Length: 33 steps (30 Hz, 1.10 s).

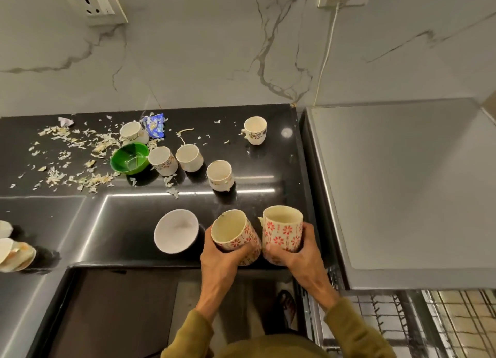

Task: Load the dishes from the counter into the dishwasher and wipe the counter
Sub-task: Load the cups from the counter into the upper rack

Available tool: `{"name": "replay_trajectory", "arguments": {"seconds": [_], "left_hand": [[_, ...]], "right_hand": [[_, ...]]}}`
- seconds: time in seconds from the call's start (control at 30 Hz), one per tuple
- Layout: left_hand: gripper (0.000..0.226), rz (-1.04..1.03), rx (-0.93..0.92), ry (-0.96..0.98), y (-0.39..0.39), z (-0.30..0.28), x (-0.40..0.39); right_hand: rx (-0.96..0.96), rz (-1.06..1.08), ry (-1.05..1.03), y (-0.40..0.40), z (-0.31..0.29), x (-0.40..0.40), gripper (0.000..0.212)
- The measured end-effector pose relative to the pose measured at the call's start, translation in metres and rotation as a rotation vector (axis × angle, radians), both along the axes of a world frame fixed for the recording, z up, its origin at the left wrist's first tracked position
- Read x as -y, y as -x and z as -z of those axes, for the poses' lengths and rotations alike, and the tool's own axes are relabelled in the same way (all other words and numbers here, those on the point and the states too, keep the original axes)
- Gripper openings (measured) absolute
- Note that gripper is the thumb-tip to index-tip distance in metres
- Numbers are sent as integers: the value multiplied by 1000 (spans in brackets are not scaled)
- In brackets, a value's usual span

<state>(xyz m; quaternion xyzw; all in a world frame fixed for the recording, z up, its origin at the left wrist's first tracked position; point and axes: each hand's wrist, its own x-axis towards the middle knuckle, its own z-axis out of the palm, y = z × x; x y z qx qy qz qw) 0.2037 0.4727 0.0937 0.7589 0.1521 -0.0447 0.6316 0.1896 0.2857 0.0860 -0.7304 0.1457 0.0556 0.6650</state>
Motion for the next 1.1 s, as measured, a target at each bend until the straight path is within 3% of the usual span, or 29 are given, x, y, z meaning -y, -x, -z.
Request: {"name": "replay_trajectory", "arguments": {"seconds": [0.3, 0.4, 0.53, 0.73, 0.87, 1.1], "left_hand": [[87, 150, -203, 280, 91, -20, -39], [87, 216, -262, 323, 116, -26, -38], [88, 264, -289, 334, 144, -36, -29], [85, 300, -346, 366, 181, -43, 0], [80, 258, -389, 401, 214, -42, 24], [62, 125, -484, 565, 286, -46, 70]], "right_hand": [[-228, 261, -504, 119, -11, -23, 96], [-224, 313, -627, 156, -13, -19, 99], [-180, 378, -668, 189, -21, -7, 104], [-116, 412, -658, 223, -27, 25, 72], [-99, 398, -571, 254, -30, 47, 99], [-105, 416, -583, 331, -42, 87, 101]]}}
